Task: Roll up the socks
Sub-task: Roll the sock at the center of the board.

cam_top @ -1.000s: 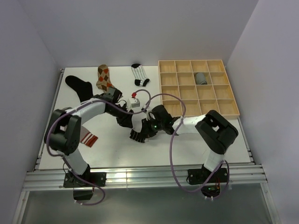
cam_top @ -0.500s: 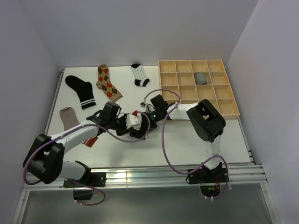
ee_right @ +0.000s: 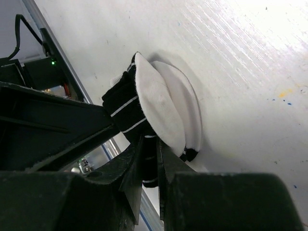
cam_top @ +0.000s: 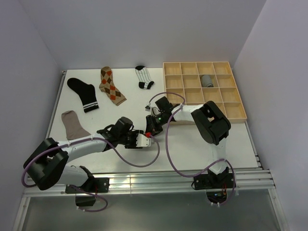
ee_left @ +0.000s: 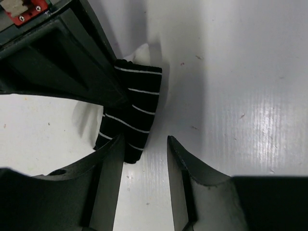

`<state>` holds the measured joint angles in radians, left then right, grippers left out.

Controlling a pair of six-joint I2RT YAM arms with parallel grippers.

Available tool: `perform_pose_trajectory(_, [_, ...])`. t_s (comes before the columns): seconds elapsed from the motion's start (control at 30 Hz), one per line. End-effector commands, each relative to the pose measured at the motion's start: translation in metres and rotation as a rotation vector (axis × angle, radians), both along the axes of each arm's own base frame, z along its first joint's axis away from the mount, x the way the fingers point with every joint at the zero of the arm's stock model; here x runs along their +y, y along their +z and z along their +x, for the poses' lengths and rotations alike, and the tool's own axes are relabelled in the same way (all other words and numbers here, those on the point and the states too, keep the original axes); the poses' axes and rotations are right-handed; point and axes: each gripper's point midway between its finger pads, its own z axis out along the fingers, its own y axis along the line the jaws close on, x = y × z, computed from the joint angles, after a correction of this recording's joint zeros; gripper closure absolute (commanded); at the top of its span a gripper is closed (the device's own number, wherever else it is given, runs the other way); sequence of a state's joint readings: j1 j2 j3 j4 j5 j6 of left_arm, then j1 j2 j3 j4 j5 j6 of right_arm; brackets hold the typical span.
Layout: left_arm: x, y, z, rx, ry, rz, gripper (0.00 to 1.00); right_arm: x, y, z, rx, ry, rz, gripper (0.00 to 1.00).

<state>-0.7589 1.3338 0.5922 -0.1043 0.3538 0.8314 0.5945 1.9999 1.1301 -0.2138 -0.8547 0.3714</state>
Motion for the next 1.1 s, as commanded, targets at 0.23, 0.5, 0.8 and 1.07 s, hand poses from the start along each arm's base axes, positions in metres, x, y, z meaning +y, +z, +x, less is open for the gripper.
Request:
perform_pose_trajectory(0.23, [-0.019,0.009,0.016,-0.155,-0.038,-0.026,0.57,-0.017,-0.028,0.000,0.012,-0.004,-0.116,0.80])
perform_pose_trajectory(0.5, [-0.019,0.018,0.013,-0.241,-0.044,-0.050,0.57,-0.020,-0.031,0.002,0.020,-0.010,-0.116,0.80])
perform_pose_trajectory(0.8, [-0.021,0.024,0.016,-0.260,-0.031,-0.068,0.52,-0.021,-0.033,0.000,0.024,-0.010,-0.119,0.80])
perform_pose_trajectory(1.07, [-0.025,0.006,0.008,-0.197,-0.081,-0.034,0.52,-0.024,-0.032,0.000,0.020,-0.013,-0.120,0.80])
